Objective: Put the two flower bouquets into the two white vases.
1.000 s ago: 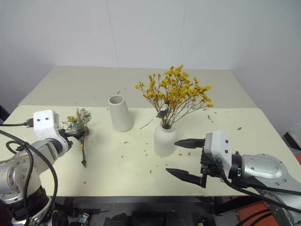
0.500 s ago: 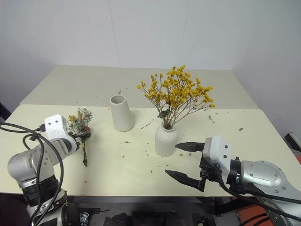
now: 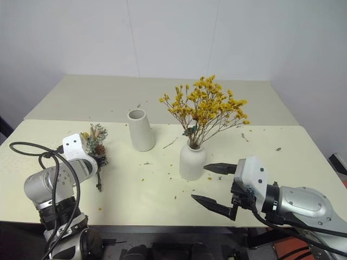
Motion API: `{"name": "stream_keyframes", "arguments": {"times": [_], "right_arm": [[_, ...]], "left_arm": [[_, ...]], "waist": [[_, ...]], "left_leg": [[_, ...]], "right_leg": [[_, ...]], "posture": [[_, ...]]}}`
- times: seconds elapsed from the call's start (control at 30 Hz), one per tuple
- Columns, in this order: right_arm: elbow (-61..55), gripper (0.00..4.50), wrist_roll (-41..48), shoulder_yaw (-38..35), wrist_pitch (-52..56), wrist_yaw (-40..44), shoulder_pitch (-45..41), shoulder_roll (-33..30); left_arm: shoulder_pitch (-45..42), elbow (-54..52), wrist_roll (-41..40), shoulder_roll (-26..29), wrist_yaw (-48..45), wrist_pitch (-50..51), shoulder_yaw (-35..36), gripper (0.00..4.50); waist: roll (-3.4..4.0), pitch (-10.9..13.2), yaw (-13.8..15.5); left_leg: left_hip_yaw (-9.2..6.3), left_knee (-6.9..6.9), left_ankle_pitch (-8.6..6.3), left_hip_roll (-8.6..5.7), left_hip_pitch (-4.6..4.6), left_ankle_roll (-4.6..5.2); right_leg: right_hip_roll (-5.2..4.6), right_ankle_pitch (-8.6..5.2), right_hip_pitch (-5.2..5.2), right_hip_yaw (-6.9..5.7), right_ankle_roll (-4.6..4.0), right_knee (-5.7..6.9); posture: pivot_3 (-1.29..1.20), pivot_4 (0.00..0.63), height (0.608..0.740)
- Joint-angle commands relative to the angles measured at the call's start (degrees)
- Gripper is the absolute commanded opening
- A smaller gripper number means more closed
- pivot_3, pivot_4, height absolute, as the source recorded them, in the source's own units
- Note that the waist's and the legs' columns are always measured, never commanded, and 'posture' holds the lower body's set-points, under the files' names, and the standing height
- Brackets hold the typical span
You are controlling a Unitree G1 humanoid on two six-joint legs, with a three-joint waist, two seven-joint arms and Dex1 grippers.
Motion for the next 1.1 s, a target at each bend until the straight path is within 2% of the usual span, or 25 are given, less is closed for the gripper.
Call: {"name": "stream_keyframes", "arguments": {"times": [0.03,0.1,0.3,0.47,0.5,0.63,0.73,0.8,0.87,0.93,1.1], "right_arm": [[-2.00,4.50,0.15,-1.59,-0.66,-0.03,0.11,0.06],[-1.96,4.50,0.09,-1.51,-0.69,0.10,-0.04,-0.07],[-1.71,4.50,0.16,-1.56,-0.72,0.31,-0.72,-0.24],[-1.73,4.50,0.36,-2.43,-1.05,0.58,-0.42,-0.14],[-1.78,4.50,0.41,-2.67,-1.12,0.57,-0.36,-0.08],[-1.98,4.50,0.41,-2.71,-1.49,0.11,-0.92,0.42],[-2.14,4.50,0.54,-2.38,-1.51,-0.44,-1.67,0.80],[-2.34,4.50,1.53,-2.10,-0.82,-1.78,-2.62,1.58],[-2.63,4.50,1.85,-1.73,-0.36,-2.78,-3.15,2.23],[-3.13,4.50,1.53,-1.12,-0.18,-3.74,-3.29,2.69],[-5.32,4.50,1.25,0.01,0.02,-6.97,-2.90,4.18]], "left_arm": [[-0.62,-1.75,0.67,0.68,-0.58,0.58,0.23,0.60],[-0.57,-1.59,0.91,1.83,-1.28,-0.58,-0.88,0.02],[-1.82,-1.38,1.72,1.79,-1.12,-2.67,-1.22,0.02],[-1.48,-2.68,4.69,3.91,-0.64,-13.69,-5.10,0.02],[-1.98,-2.87,4.79,5.12,-2.14,-19.10,-5.98,0.02],[-5.78,0.25,1.69,10.22,-11.58,-38.81,-6.43,0.02],[-8.19,3.88,-2.18,12.02,-17.31,-46.48,-5.04,0.02],[-11.88,9.47,-8.30,14.01,-26.39,-52.28,-3.28,0.02],[-16.01,15.58,-15.54,15.11,-34.15,-54.59,-0.86,0.02],[-19.54,22.40,-19.37,16.38,-41.05,-57.52,-0.21,0.02],[-30.39,43.99,-23.65,19.15,-58.55,-63.22,-1.49,0.02]], "waist": [[0.00,0.00,0.00],[0.00,0.00,-0.02],[-0.01,0.00,0.00],[-0.01,0.00,0.06],[-0.01,0.00,0.07],[-0.03,0.01,0.13],[-0.02,0.00,0.13],[-0.03,0.00,0.12],[-0.03,0.00,0.15],[-0.04,0.00,0.15],[-0.05,0.00,0.13]], "left_leg": [[0.00,0.00,0.00,0.00,0.00,0.00],[0.00,0.00,0.00,0.00,-0.02,0.00],[0.00,0.00,0.00,0.00,-0.08,0.00],[0.00,-0.01,0.00,0.00,-0.13,0.00],[0.00,-0.01,0.00,0.00,-0.14,0.00],[0.01,-0.01,0.00,0.02,-0.16,0.00],[0.04,-0.01,0.00,0.01,-0.13,0.00],[0.07,-0.01,0.00,0.01,-0.12,0.00],[0.06,0.01,0.01,0.02,-0.14,0.01],[0.05,0.02,0.01,0.03,-0.15,0.01],[0.05,0.01,0.01,0.01,-0.17,0.02]], "right_leg": [[0.00,0.01,0.00,0.00,0.01,-0.02],[0.00,0.04,0.01,0.00,0.03,-0.07],[0.00,0.12,0.02,0.00,0.05,-0.23],[-0.01,0.14,0.00,0.00,0.03,-0.27],[-0.01,0.15,-0.01,0.00,0.02,-0.27],[-0.01,0.19,-0.03,-0.01,-0.04,-0.29],[-0.03,0.21,0.02,0.00,-0.06,-0.32],[-0.04,0.21,0.04,0.01,-0.05,-0.34],[-0.01,0.22,0.00,-0.03,-0.05,-0.32],[0.00,0.22,0.01,-0.06,-0.05,-0.31],[0.00,0.21,0.02,-0.06,-0.04,-0.37]], "posture": [[0.00,0.150,0.740],[0.00,0.150,0.740],[0.00,0.150,0.740],[0.00,0.150,0.740],[0.00,0.150,0.740],[0.00,0.150,0.740],[0.00,0.150,0.740],[0.00,0.150,0.740],[0.00,0.150,0.740],[0.00,0.150,0.740],[0.00,0.150,0.740]]}}
